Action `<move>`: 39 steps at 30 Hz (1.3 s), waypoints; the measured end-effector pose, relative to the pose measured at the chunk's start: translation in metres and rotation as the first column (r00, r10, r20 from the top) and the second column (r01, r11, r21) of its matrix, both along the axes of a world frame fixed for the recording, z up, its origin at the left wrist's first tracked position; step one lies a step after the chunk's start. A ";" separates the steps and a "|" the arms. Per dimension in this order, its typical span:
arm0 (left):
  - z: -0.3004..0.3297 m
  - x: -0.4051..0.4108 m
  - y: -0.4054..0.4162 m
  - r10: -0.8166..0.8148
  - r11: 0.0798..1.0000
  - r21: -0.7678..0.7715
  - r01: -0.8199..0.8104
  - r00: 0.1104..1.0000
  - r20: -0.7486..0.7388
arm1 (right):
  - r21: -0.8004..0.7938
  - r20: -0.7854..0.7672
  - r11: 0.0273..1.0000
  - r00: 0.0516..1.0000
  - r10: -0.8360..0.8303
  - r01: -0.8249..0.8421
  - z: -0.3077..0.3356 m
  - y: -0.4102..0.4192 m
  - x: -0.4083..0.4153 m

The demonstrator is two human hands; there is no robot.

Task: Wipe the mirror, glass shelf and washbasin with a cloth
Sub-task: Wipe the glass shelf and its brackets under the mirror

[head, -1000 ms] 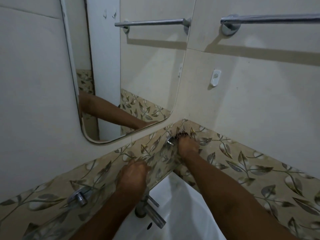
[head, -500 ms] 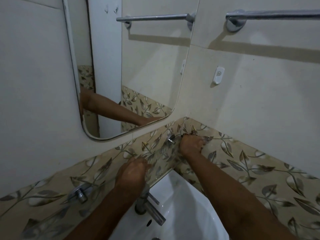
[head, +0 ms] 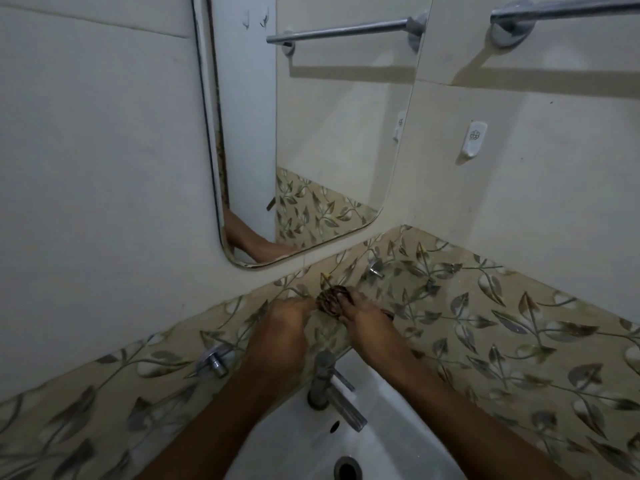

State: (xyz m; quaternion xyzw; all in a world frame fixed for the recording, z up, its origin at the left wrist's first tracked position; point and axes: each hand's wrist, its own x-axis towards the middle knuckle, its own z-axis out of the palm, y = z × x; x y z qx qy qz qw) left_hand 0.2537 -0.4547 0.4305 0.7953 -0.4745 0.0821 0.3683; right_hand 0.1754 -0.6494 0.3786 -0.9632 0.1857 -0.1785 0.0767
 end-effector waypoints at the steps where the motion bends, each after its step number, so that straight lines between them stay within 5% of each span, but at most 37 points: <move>1: 0.000 0.002 0.006 0.026 1.000 0.015 -0.026 1.000 0.017 | -0.008 0.050 1.000 0.999 0.015 -0.015 -0.001 -0.006 -0.003; 5: -0.002 0.002 0.037 0.069 0.996 0.052 -0.070 0.997 0.026 | -0.122 0.054 0.959 0.967 -0.250 0.255 0.011 -0.056 -0.006; 9: -0.005 0.001 0.072 0.014 0.973 0.221 -0.073 0.966 0.259 | -0.037 -0.031 0.911 0.910 -0.413 0.412 0.020 -0.067 0.001; 16: -0.004 -0.003 0.109 0.121 0.957 0.237 -0.169 0.972 0.202 | 0.058 -0.006 0.993 0.995 -0.101 0.101 0.020 0.065 0.000; 22: 0.002 -0.005 0.145 0.205 0.960 0.165 -0.225 0.970 0.128 | -0.079 0.144 0.994 0.988 -0.064 0.076 0.019 0.210 -0.017; 26: 0.000 -0.004 0.178 0.227 0.960 0.150 -0.237 0.970 0.084 | -0.089 0.223 0.995 0.973 0.066 -0.047 0.007 0.220 -0.025; 30: 0.000 -0.023 0.217 0.273 0.953 0.128 -0.274 0.962 0.032 | 0.043 0.184 0.976 0.959 -0.217 0.213 0.008 0.168 -0.026; 33: -0.005 -0.028 0.232 0.289 0.944 0.151 -0.292 0.956 0.043 | 0.103 0.203 0.962 0.942 -0.268 0.252 0.011 0.176 -0.018; 39: 0.001 -0.027 0.234 0.379 0.923 0.058 -0.380 0.925 0.029 | -0.058 0.302 0.993 0.946 0.114 -0.101 -0.001 0.300 -0.020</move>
